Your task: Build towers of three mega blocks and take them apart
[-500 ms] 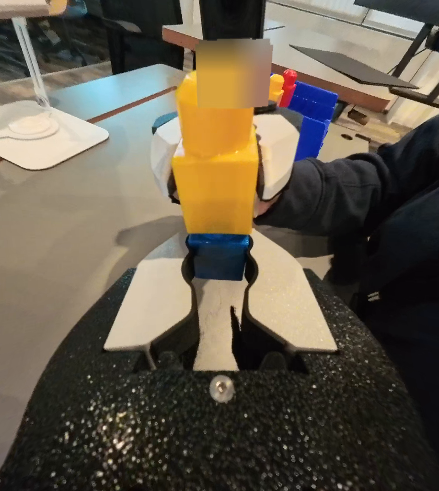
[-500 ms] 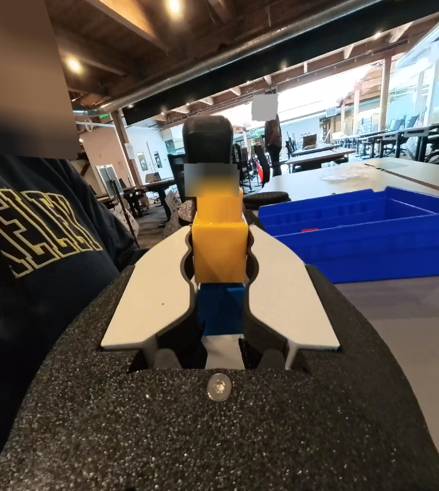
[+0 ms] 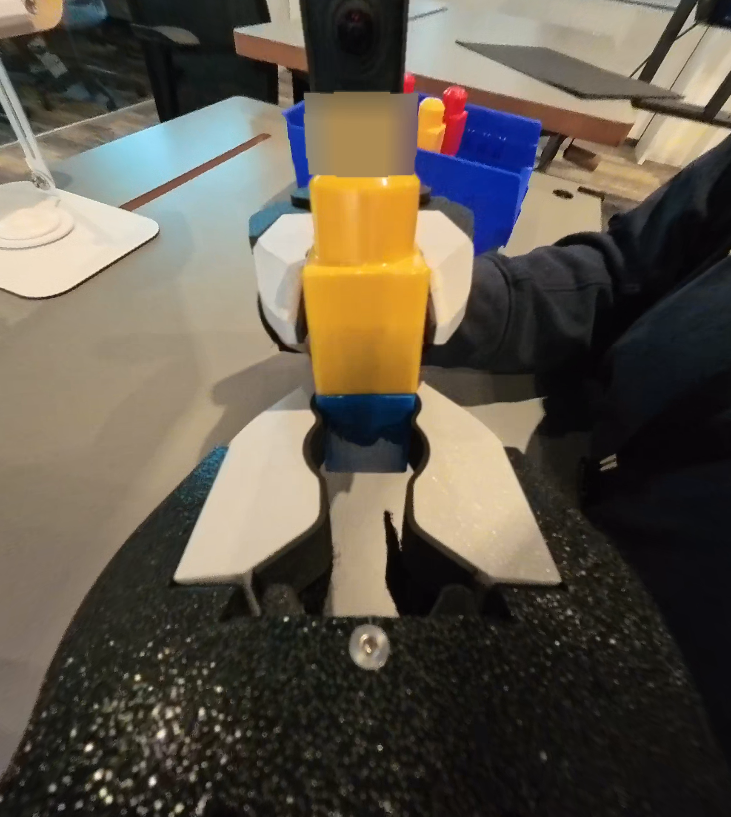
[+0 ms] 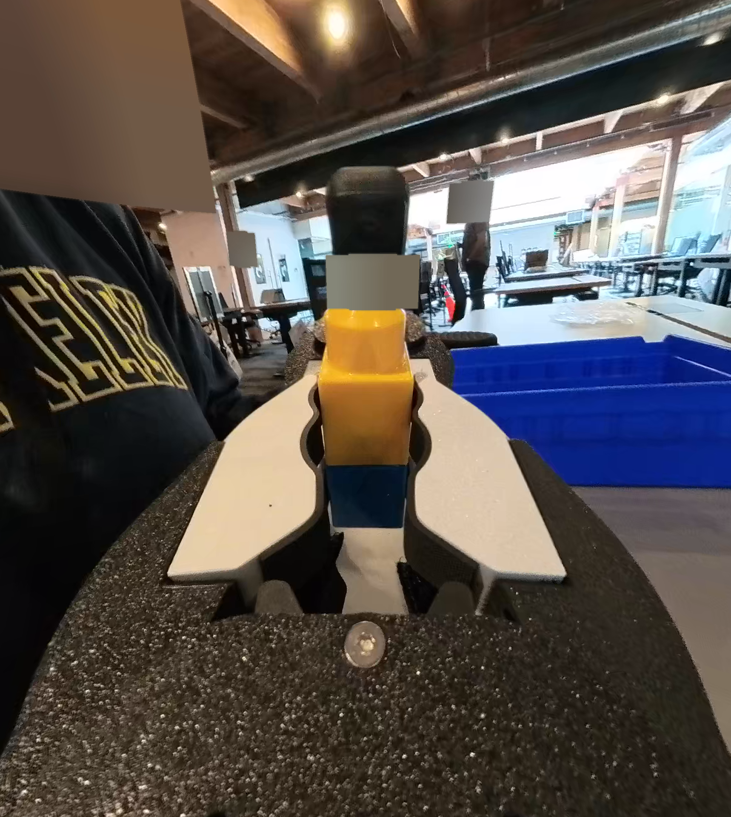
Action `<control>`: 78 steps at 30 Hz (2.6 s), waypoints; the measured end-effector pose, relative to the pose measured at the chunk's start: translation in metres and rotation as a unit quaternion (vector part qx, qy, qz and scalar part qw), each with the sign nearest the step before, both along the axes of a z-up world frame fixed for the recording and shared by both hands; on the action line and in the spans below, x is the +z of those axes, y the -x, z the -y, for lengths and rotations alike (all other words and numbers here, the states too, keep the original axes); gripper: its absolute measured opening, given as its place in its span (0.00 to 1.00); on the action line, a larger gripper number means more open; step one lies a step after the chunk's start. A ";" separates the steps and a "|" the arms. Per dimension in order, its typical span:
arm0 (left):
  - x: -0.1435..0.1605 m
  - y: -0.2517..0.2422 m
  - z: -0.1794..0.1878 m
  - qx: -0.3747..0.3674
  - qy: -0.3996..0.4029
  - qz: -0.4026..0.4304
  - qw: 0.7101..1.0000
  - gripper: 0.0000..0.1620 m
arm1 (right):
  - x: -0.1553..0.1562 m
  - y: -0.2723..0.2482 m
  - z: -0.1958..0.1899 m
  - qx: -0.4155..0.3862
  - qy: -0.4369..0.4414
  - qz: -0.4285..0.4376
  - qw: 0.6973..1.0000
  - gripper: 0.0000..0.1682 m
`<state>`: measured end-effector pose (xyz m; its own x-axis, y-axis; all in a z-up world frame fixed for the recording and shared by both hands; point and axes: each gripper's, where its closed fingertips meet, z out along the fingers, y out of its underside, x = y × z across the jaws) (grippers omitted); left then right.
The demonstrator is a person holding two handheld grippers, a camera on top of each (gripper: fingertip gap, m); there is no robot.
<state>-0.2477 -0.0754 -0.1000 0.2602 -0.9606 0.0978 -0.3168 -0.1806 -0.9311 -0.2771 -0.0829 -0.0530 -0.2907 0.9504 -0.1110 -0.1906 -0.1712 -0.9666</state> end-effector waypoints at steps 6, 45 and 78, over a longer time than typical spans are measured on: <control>-0.007 -0.003 0.003 -0.003 0.019 0.007 1.000 0.22 | -0.004 0.000 0.003 0.014 0.006 0.011 1.000 0.22; 0.000 0.053 0.010 0.061 0.130 0.071 0.987 0.22 | 0.084 0.016 -0.054 -0.056 0.059 -0.038 0.996 0.22; -0.003 0.004 -0.002 0.032 -0.054 -0.166 0.984 0.21 | 0.027 -0.028 -0.013 -0.121 -0.189 0.260 0.939 0.47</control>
<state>-0.2519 -0.0735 -0.1034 0.3216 -0.9409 -0.1058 -0.5986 -0.1155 -0.7927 -0.2487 -0.0696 -0.0260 -0.0615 0.9816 0.1806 0.3340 0.1908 -0.9231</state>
